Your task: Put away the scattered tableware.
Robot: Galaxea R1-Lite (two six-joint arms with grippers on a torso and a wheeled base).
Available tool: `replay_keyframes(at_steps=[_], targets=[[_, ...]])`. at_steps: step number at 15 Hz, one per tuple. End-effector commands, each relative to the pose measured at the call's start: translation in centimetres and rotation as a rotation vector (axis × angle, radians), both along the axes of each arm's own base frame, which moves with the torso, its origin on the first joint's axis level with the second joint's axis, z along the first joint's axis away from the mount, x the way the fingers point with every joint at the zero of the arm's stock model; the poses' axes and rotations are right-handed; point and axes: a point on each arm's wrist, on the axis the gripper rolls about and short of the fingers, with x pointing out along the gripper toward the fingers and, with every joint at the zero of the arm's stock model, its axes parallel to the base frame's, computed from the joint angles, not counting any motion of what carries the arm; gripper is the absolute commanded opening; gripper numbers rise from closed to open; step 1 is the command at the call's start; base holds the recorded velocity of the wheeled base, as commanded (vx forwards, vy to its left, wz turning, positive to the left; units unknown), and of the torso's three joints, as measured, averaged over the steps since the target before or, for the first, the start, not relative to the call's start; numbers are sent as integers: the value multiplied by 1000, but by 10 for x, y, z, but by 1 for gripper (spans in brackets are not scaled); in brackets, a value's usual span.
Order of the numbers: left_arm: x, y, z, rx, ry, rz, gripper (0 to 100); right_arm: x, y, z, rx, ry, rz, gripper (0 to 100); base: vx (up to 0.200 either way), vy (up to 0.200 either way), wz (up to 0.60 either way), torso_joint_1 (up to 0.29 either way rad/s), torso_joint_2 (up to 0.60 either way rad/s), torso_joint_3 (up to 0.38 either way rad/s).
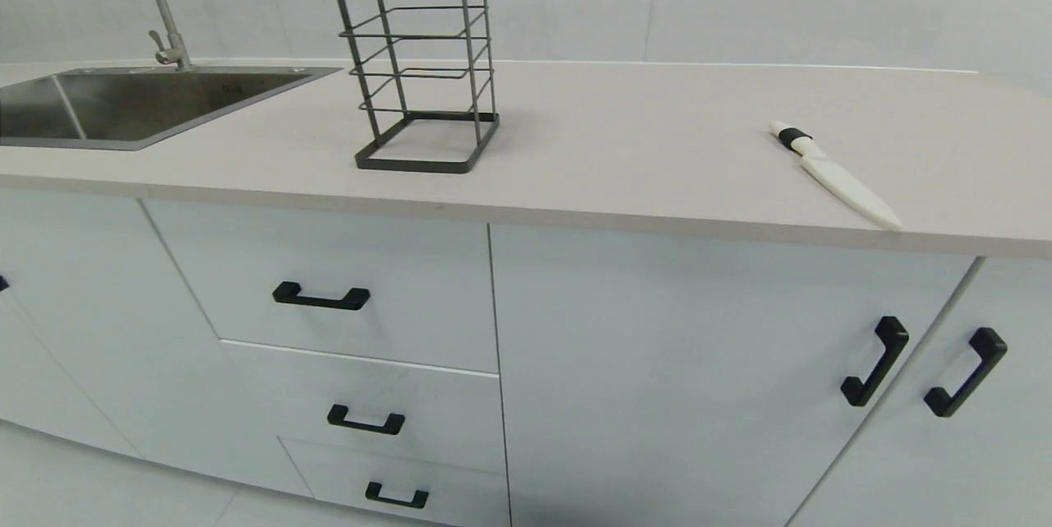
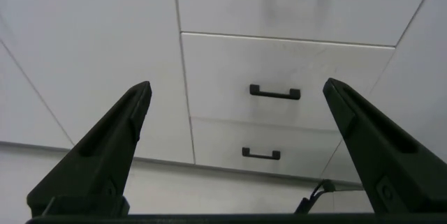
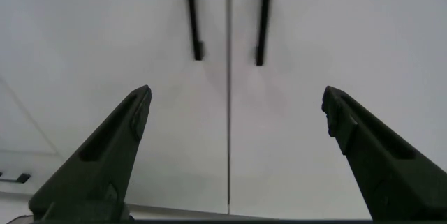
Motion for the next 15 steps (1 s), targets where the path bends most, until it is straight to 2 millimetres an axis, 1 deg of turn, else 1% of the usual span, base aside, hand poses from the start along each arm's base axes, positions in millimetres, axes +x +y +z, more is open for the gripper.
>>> replay_keyframes(at_steps=[1,3,7,15], targets=[[0,0,0,0,1,0,100,0,0,0,0,1,0,100,0,0,0,0,0,0],[0,0,0,0,3,3,100,0,0,0,0,1,0,100,0,0,0,0,0,0],[0,0,0,0,1,2,100,0,0,0,0,1,0,100,200,0,0,-1,1,2],[0,0,0,0,1,3,100,0,0,0,0,1,0,100,0,0,0,0,0,0]])
